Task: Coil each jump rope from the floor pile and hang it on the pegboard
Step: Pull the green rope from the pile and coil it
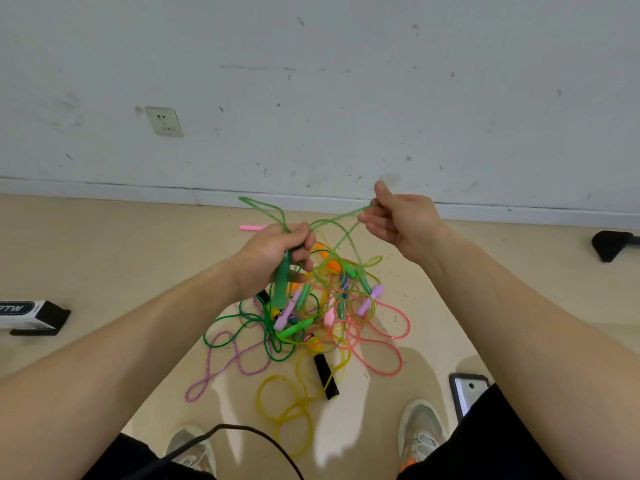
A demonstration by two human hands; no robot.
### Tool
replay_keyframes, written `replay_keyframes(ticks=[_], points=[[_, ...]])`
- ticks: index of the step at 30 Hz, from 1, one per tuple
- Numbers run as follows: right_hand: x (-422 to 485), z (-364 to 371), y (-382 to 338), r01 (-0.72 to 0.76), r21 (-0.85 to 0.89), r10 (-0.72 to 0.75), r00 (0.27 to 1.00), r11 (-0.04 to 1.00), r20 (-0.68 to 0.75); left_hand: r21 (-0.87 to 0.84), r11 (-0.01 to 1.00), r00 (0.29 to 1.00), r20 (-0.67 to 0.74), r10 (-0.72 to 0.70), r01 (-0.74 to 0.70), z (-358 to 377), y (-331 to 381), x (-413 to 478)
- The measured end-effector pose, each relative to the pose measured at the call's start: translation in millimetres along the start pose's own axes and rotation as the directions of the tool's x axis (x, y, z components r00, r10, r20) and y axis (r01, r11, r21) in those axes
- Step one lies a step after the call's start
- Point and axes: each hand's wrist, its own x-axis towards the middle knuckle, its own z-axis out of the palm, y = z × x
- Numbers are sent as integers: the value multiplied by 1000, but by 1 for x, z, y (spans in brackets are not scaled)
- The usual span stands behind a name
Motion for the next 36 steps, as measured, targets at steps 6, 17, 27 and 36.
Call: replay_keyframes(ticks=[6, 17, 27, 36], points=[[-3, 12, 37, -150, -418, 166, 986, 896, 1, -502, 864, 999, -34, -41, 19, 5, 25, -2], [-22, 41, 93, 174, -781, 442, 742, 599, 504, -759, 644, 991, -134, -14, -94, 6, 51, -3], [-15, 31, 51, -100, -314, 254, 829, 944, 498, 52, 994, 849, -516, 113, -101, -38, 10, 10], [-13, 31, 9, -164, 295, 61, 943, 942, 327, 96, 992, 990, -111, 86, -76, 8, -18, -1]])
